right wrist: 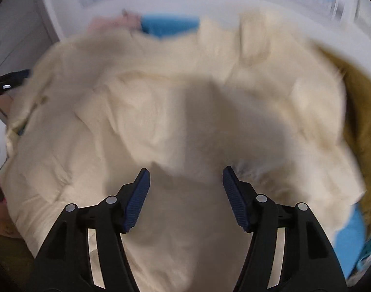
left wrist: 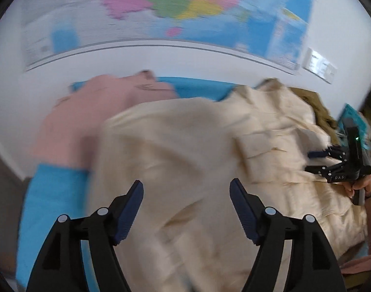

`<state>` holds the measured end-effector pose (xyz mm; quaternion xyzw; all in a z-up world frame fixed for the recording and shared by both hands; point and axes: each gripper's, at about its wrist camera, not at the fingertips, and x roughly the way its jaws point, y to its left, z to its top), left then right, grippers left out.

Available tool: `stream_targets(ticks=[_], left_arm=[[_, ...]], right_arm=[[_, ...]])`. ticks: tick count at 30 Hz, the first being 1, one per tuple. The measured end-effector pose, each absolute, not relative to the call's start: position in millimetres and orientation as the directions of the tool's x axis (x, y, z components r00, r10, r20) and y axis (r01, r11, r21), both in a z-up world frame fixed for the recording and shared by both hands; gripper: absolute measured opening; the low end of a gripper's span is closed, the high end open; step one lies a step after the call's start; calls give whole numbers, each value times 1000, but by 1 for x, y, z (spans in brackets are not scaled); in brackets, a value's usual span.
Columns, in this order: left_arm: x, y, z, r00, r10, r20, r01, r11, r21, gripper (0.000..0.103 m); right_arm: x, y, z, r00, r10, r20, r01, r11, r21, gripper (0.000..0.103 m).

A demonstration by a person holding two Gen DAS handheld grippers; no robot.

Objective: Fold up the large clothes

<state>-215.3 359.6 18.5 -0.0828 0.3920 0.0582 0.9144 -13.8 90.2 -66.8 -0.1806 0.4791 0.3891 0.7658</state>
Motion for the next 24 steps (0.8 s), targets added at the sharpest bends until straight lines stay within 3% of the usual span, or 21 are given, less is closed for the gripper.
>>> stream_targets(ticks=[3, 7, 11, 16, 19, 21, 22, 23, 24], left_arm=[[-240, 380, 15, 673, 83, -735, -224, 970, -95, 72], [-253, 392, 0, 647, 114, -754, -267, 960, -84, 73], [-255, 403, -10, 641, 80, -763, -264, 957, -122, 55], [-255, 412, -12, 649, 56, -759, -267, 951, -158, 54], [-256, 411, -8, 662, 47, -748, -256, 952, -166, 55], [-258, 410, -4, 667, 39, -744, -248, 953, -172, 56], [-259, 411, -3, 669, 38, -742, -246, 954, -173, 57], [-260, 412, -1, 670, 42, -741, -248, 954, -170, 57], [-262, 414, 0, 672, 44, -739, -249, 954, -170, 57]], right_arm=[[-15, 93, -63, 237, 431, -870, -748, 653, 119, 63], [-53, 109, -23, 219, 573, -790, -818, 549, 171, 68], [-116, 162, -6, 20, 702, -712, -922, 288, 258, 72], [-194, 252, -22, -243, 688, -683, -942, -1, 335, 78], [-227, 299, -44, -313, 630, -711, -931, -58, 359, 78], [-239, 329, -62, -343, 589, -732, -918, -44, 395, 71], [-243, 341, -70, -346, 577, -740, -916, -37, 400, 54], [-243, 348, -72, -352, 566, -746, -914, -34, 405, 27], [-241, 351, -72, -378, 563, -735, -900, -38, 434, 18]])
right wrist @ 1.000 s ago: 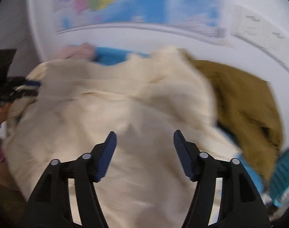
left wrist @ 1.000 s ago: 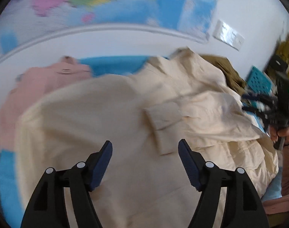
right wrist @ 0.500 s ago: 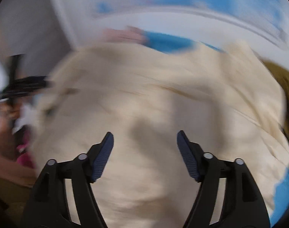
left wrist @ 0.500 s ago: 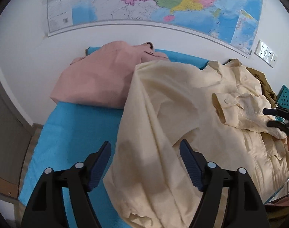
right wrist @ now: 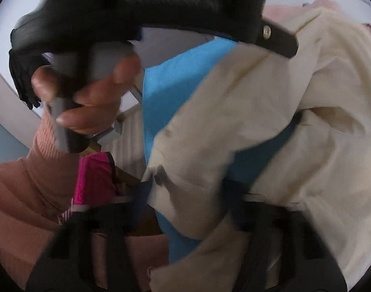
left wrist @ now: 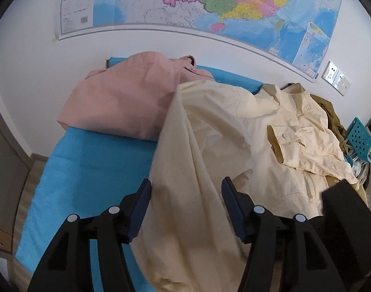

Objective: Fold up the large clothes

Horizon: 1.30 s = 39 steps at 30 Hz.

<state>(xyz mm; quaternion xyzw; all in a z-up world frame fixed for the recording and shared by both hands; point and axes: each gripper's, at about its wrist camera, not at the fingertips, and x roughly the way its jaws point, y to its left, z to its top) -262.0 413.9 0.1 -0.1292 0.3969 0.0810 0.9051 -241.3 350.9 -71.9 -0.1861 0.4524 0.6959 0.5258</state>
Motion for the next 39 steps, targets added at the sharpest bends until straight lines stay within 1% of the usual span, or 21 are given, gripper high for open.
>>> stream_targets(ticks=[2, 4, 5, 6, 8, 11, 15, 18, 21, 22, 23, 24, 26, 28, 29, 31, 33, 34, 36, 37, 39], left_arm=[[-269, 422, 9, 691, 32, -723, -247, 949, -195, 57], [-280, 434, 25, 734, -17, -679, -228, 936, -270, 57], [-285, 440, 34, 756, -39, -654, -214, 929, -303, 57], [-290, 445, 44, 782, -52, -621, -200, 923, -329, 57], [-294, 447, 59, 808, -48, -587, -189, 923, -335, 58], [-286, 439, 72, 826, -53, -562, -156, 936, -317, 60], [-254, 403, 65, 806, -128, -578, -59, 954, -293, 62], [-219, 365, 45, 756, -196, -624, 28, 963, -269, 63], [-189, 328, 20, 703, -197, -684, 77, 976, -203, 63], [-177, 314, 9, 679, -195, -708, 92, 979, -181, 63], [-165, 301, -2, 651, -201, -732, 109, 979, -173, 63], [-157, 293, -11, 630, -208, -748, 119, 978, -172, 63], [-142, 282, -25, 596, -218, -773, 135, 976, -172, 63], [-131, 272, -37, 565, -212, -797, 142, 977, -159, 63], [-127, 271, -41, 557, -212, -803, 141, 977, -160, 63], [-120, 270, -44, 545, -220, -809, 138, 975, -173, 63], [-115, 270, -45, 540, -224, -811, 134, 975, -179, 63], [-115, 270, -46, 540, -225, -811, 133, 974, -182, 63], [-115, 269, -45, 541, -229, -809, 134, 973, -186, 63], [-115, 268, -45, 543, -232, -807, 138, 973, -187, 63], [-113, 266, -40, 550, -238, -801, 145, 971, -190, 64]], right_arm=[[-228, 347, -54, -430, 602, -673, -862, -52, 505, 13], [-210, 332, -27, -430, 665, -611, -849, -68, 524, 11], [-192, 319, -5, -428, 711, -559, -831, -67, 552, 11], [-179, 308, 11, -416, 744, -523, -825, -67, 562, 10], [-145, 274, 51, -349, 825, -444, -829, -50, 557, 10], [-99, 222, 88, -224, 898, -379, -831, 27, 556, 10], [-48, 143, 96, -67, 931, -359, -794, 168, 584, 10], [-23, 91, 80, 49, 928, -368, -727, 286, 624, 10], [0, 51, 36, 131, 881, -454, -629, 428, 649, 14], [7, 42, 17, 124, 865, -487, -590, 459, 664, 16], [13, 32, -8, 133, 829, -543, -535, 521, 665, 23], [16, 29, -25, 135, 808, -574, -494, 557, 668, 27], [21, 12, -61, 154, 727, -669, -395, 666, 632, 61], [21, 2, -72, 170, 718, -675, -381, 680, 627, 64], [17, -1, -71, 169, 725, -667, -393, 671, 629, 77], [1, -5, -58, 205, 749, -631, -446, 645, 621, 95], [-4, -12, -46, 198, 767, -610, -518, 610, 599, 96], [-11, -9, -42, 202, 759, -619, -550, 611, 569, 96], [-18, 1, -46, 197, 732, -652, -591, 619, 517, 96], [-21, 9, -51, 200, 697, -688, -608, 639, 471, 95], [-16, 14, -64, 190, 644, -741, -599, 674, 432, 68]])
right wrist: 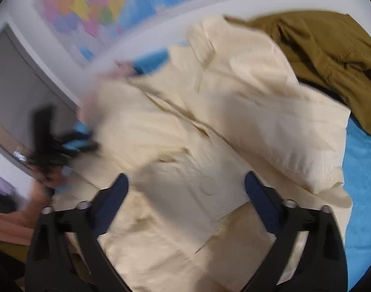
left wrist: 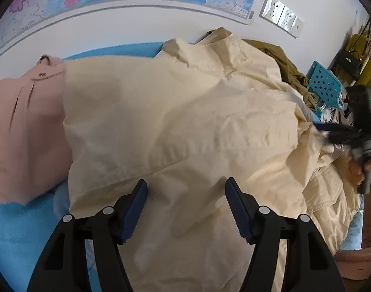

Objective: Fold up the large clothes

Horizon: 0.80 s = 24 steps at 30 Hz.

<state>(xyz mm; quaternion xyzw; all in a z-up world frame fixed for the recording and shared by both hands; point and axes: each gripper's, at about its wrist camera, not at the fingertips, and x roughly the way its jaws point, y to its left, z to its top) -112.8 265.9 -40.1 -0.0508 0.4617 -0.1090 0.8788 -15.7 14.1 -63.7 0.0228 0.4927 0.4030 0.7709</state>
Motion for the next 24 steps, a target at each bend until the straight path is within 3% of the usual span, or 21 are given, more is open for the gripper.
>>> stream_targets(ticks=[1, 2, 4, 5, 9, 14, 18, 20, 24], left_arm=[[-112, 266, -37, 553, -240, -798, 146, 971, -190, 64], [-111, 266, -35, 557, -239, -795, 146, 971, -190, 64], [-108, 265, -29, 566, -234, -790, 145, 972, -183, 64], [-106, 266, -27, 572, -225, -788, 142, 974, -176, 64], [-94, 269, -21, 589, -197, -784, 123, 980, -154, 64], [-67, 271, -45, 521, -199, -830, 87, 980, -181, 66], [-67, 269, -57, 504, -178, -845, 103, 984, -146, 66], [-69, 269, -56, 500, -161, -851, 107, 986, -124, 67], [-82, 269, -41, 534, -125, -836, 106, 991, -81, 68]], right_arm=[[-12, 15, -68, 159, 650, -743, -593, 665, 455, 41], [-10, 16, -69, 152, 651, -743, -588, 664, 461, 26], [-11, 11, -59, 200, 658, -726, -620, 659, 426, 14], [-10, 6, -52, 217, 664, -715, -625, 658, 421, 14], [-10, -17, -12, 375, 643, -668, -636, 702, 320, 13], [5, -18, -34, 390, 536, -749, -595, 767, 239, 14], [6, -20, -67, 316, 488, -813, -560, 788, 255, 30], [0, -26, -64, 335, 463, -821, -554, 802, 226, 50], [-19, -42, -28, 406, 532, -743, -571, 782, 248, 51]])
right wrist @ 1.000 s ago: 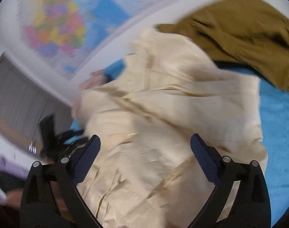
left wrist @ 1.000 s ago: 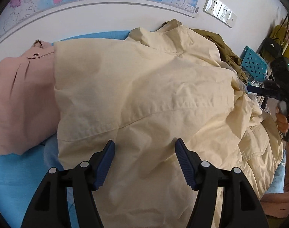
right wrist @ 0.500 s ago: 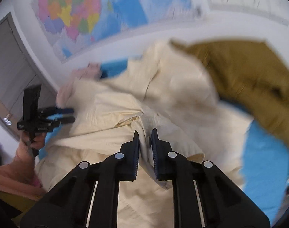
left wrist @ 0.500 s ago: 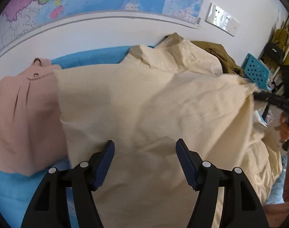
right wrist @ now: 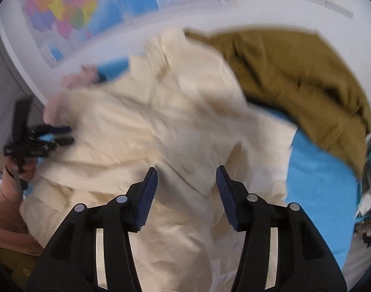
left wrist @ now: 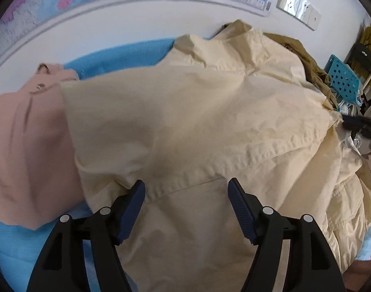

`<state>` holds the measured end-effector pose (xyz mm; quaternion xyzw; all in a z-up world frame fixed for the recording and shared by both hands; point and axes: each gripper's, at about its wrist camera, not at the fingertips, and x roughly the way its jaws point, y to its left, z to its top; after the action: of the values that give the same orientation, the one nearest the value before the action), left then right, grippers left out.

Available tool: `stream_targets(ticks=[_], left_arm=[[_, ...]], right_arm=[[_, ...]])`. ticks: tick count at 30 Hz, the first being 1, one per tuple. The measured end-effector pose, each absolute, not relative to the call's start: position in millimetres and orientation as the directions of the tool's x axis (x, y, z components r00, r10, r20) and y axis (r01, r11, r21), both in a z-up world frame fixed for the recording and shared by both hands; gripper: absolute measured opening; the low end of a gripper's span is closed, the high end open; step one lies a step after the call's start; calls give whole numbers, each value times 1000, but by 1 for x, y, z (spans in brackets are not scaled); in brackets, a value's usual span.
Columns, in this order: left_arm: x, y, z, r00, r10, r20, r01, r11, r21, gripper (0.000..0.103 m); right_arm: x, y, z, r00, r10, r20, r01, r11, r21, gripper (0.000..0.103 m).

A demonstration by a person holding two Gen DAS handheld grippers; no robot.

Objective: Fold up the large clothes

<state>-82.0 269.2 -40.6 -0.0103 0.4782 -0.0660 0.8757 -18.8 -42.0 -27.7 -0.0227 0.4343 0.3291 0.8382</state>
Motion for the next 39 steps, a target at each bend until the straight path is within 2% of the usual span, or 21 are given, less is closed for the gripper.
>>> stream_targets(ticks=[4, 9, 12, 14, 17, 19, 21, 23, 26, 31, 32, 34, 35, 39], left_arm=[[-85, 267, -28, 580, -86, -810, 112, 993, -26, 70], [-74, 262, -27, 596, -55, -801, 84, 996, -5, 70], [-72, 258, -32, 592, -49, -804, 84, 996, 2, 70], [-72, 255, -35, 595, -45, -803, 88, 996, 10, 70], [-72, 252, -37, 593, -43, -804, 93, 996, 15, 70], [-71, 251, -39, 591, -36, -806, 96, 995, 26, 70], [-70, 250, -40, 590, -29, -807, 97, 995, 35, 70], [-70, 250, -41, 589, -26, -808, 95, 995, 37, 70], [-69, 251, -43, 586, -23, -810, 95, 995, 40, 70], [-67, 251, -46, 580, -20, -814, 93, 995, 42, 71], [-67, 251, -46, 580, -20, -814, 93, 995, 41, 72], [-69, 251, -46, 578, -15, -816, 88, 995, 44, 72], [-70, 251, -46, 576, -6, -817, 82, 995, 51, 72], [-81, 257, -41, 579, -16, -815, 72, 997, 31, 72]], right_arm=[[-35, -25, 2, 418, 616, -667, -658, 712, 245, 51], [-26, 22, -21, 357, 586, -727, -705, 680, 202, 39], [-6, 26, -47, 331, 541, -773, -664, 716, 216, 30], [6, 19, -62, 308, 526, -793, -628, 738, 246, 11], [16, 4, -76, 269, 547, -793, -586, 746, 315, 5], [15, -2, -77, 253, 556, -791, -573, 746, 341, 6], [9, -5, -69, 257, 564, -785, -579, 740, 342, 12], [-1, -8, -54, 280, 585, -761, -601, 725, 337, 26], [-11, -5, -35, 307, 616, -725, -641, 697, 321, 36], [-7, 17, -47, 291, 564, -773, -669, 697, 257, 34], [-1, 21, -57, 284, 538, -794, -658, 711, 247, 29], [8, 22, -73, 253, 529, -810, -640, 719, 270, 27], [11, 23, -76, 251, 531, -809, -633, 723, 277, 20], [13, 15, -73, 249, 542, -802, -609, 732, 305, 21]])
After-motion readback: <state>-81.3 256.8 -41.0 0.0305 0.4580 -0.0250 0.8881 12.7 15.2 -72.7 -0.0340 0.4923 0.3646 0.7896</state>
